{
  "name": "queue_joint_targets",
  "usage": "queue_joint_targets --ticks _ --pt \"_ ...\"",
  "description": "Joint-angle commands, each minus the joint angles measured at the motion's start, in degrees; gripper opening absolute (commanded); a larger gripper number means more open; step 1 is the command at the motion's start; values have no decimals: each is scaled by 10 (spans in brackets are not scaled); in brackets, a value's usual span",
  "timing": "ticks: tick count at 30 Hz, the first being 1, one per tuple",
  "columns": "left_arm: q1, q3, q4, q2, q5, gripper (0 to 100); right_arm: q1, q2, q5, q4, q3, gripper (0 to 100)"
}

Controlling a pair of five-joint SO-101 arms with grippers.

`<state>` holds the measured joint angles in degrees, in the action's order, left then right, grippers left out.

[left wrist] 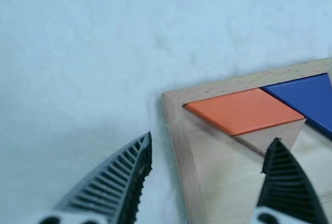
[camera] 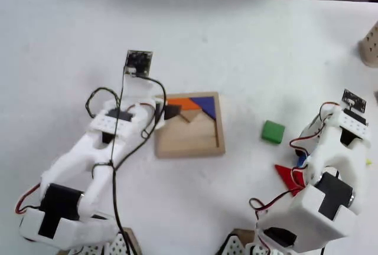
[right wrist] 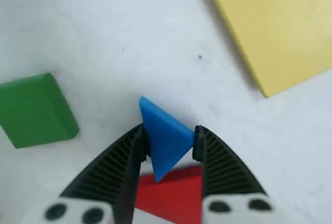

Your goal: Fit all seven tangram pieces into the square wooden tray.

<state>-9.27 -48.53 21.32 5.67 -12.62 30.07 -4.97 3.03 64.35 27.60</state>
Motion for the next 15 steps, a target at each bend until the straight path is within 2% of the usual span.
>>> queue_joint_targets --ticks 1,8,15 --pt "10 24 -4 0 15 342 -22 59 11 62 -48 38" --pt "18 27 -4 0 14 343 -101 144 4 138 -54 38" --pt "31 26 -24 1 11 341 -260 191 -49 161 -54 39"
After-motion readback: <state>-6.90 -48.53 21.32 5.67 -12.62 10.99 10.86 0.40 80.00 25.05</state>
